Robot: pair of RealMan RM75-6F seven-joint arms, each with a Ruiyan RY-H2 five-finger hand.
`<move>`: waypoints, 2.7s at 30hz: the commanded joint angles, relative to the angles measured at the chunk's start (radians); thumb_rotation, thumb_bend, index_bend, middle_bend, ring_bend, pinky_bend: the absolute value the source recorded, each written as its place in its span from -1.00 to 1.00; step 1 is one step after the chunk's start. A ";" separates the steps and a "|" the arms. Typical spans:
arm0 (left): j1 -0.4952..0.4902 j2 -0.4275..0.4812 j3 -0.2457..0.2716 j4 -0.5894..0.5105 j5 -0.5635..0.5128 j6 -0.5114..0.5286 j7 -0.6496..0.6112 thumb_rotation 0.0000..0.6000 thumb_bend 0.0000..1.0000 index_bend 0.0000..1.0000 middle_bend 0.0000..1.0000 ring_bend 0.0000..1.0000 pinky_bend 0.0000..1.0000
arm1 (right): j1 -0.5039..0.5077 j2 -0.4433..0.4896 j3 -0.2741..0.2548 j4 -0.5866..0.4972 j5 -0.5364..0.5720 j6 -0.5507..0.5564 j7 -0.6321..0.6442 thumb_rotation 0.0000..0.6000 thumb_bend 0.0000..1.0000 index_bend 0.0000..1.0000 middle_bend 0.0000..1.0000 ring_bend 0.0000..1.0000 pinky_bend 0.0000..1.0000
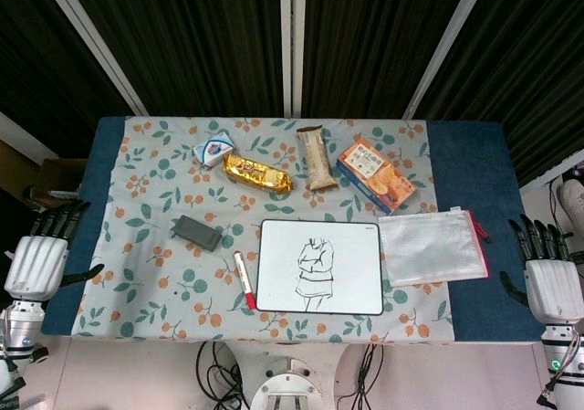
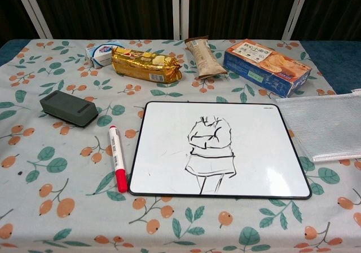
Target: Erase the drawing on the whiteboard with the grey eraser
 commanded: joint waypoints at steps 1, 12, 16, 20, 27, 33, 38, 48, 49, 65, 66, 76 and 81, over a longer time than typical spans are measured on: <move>-0.002 0.003 -0.002 0.002 -0.005 -0.003 0.001 0.70 -0.97 -0.83 -0.79 -0.78 -0.68 | -0.002 0.001 0.001 -0.001 0.003 0.003 0.002 1.00 -0.60 -1.00 -1.00 -1.00 -1.00; -0.015 0.003 0.007 -0.001 0.015 -0.018 0.005 0.68 -0.95 -0.83 -0.79 -0.78 -0.68 | -0.008 0.007 0.003 0.001 0.004 0.009 0.022 1.00 -0.59 -1.00 -1.00 -1.00 -1.00; -0.039 0.005 0.012 0.005 0.045 -0.040 -0.001 0.82 -0.92 -0.83 -0.79 -0.79 -0.65 | -0.007 0.010 0.008 0.000 0.003 0.014 0.027 1.00 -0.59 -1.00 -1.00 -1.00 -1.00; -0.101 0.023 0.016 0.013 0.089 -0.113 -0.004 1.00 -0.91 -0.83 -0.79 -0.78 -0.57 | -0.008 0.017 0.008 -0.002 -0.001 0.017 0.032 1.00 -0.59 -1.00 -1.00 -1.00 -1.00; -0.268 0.018 -0.003 0.057 0.139 -0.297 -0.130 1.00 -0.86 -0.80 -0.79 -0.78 -0.53 | -0.014 0.025 0.009 -0.008 -0.010 0.033 0.055 1.00 -0.59 -1.00 -1.00 -1.00 -1.00; -0.411 -0.033 -0.002 0.133 0.131 -0.495 -0.226 1.00 -0.84 -0.80 -0.78 -0.78 -0.52 | -0.020 0.033 0.009 -0.018 -0.006 0.038 0.061 1.00 -0.57 -1.00 -1.00 -1.00 -1.00; -0.484 -0.070 0.017 0.191 0.125 -0.602 -0.233 1.00 -0.84 -0.80 -0.78 -0.78 -0.52 | -0.026 0.038 0.011 -0.017 0.004 0.041 0.067 1.00 -0.56 -1.00 -1.00 -1.00 -1.00; -0.552 -0.127 0.045 0.249 0.124 -0.663 -0.233 1.00 -0.80 -0.78 -0.75 -0.77 -0.52 | -0.020 0.030 0.012 -0.003 0.017 0.018 0.074 1.00 -0.55 -1.00 -1.00 -1.00 -1.00; -0.557 -0.131 0.047 0.252 0.124 -0.665 -0.234 1.00 -0.79 -0.76 -0.74 -0.77 -0.51 | -0.020 0.029 0.012 -0.002 0.018 0.016 0.073 1.00 -0.55 -1.00 -1.00 -1.00 -1.00; -0.595 -0.231 0.082 0.342 0.115 -0.660 -0.243 1.00 -0.62 -0.52 -0.54 -0.55 -0.33 | -0.046 0.009 -0.005 0.065 0.017 0.030 0.130 1.00 -0.55 -1.00 -1.00 -1.00 -1.00; -0.598 -0.237 0.085 0.347 0.115 -0.661 -0.243 1.00 -0.60 -0.49 -0.53 -0.55 -0.33 | -0.047 0.008 -0.005 0.066 0.017 0.031 0.132 1.00 -0.55 -1.00 -1.00 -1.00 -1.00; -0.607 -0.265 0.100 0.379 0.107 -0.648 -0.254 1.00 -0.50 -0.36 -0.45 -0.50 -0.30 | -0.052 0.012 0.000 0.067 0.025 0.031 0.141 1.00 -0.55 -1.00 -1.00 -1.00 -1.00; -0.607 -0.271 0.104 0.392 0.097 -0.642 -0.253 1.00 -0.49 -0.33 -0.42 -0.47 -0.27 | -0.047 0.013 0.002 0.059 0.024 0.023 0.132 1.00 -0.55 -1.00 -1.00 -1.00 -1.00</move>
